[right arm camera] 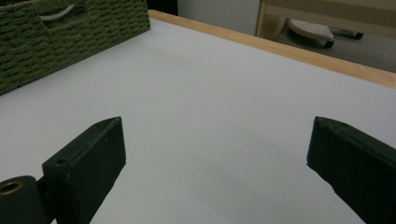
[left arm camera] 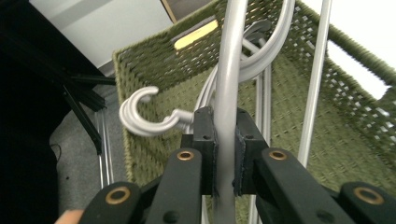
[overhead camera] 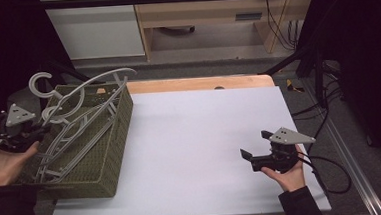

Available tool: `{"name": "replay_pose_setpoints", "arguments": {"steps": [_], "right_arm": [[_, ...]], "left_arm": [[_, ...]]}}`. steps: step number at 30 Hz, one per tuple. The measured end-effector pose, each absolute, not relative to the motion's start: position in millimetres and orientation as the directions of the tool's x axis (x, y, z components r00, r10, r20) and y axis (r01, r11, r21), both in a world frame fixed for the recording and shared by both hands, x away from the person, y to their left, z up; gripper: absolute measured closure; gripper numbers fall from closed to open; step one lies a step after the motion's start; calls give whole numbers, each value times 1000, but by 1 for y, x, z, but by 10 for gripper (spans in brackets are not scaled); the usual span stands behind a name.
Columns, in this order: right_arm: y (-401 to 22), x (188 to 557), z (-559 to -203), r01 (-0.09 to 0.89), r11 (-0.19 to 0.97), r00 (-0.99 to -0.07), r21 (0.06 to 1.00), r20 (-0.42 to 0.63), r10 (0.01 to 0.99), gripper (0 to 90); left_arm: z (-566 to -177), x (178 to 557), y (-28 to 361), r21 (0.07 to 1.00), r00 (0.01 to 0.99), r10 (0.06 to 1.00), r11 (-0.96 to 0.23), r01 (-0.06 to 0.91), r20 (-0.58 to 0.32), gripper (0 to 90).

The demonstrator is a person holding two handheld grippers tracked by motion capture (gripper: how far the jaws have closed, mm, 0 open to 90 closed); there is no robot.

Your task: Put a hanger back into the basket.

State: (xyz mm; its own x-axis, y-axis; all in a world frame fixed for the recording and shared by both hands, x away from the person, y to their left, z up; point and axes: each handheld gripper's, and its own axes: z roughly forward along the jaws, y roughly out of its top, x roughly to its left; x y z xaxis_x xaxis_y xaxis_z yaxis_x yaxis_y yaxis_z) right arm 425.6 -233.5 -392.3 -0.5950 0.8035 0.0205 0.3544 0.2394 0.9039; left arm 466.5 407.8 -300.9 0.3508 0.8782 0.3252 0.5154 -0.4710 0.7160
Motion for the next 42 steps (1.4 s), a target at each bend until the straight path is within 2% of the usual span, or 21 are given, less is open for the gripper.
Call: {"name": "replay_pose_setpoints", "arguments": {"steps": [16, 23, 27, 38, 42], "right_arm": [[-233, 426, -393, 356, 241, -594, 903, 20, 804, 47], [-232, 426, -394, 362, 252, -600, 898, 18, 800, 47], [-232, 426, -394, 363, 250, -599, 898, 19, 801, 47], [-232, 426, -394, 362, 251, -599, 898, 18, 800, 46], [-231, 427, -394, 362, 251, -599, 897, 18, 801, 45]], "left_arm": [[-330, 473, 442, 646, 285, 904, -427, 633, 318, 823], [-340, 480, 436, 600, 298, 898, -439, 669, 324, 824], [-350, 481, 442, 604, 295, 919, -394, 693, 262, 824], [-376, 493, 429, 504, 329, 909, -416, 757, 257, 818], [-377, 494, 428, 488, 340, 916, -401, 775, 212, 810]]}}
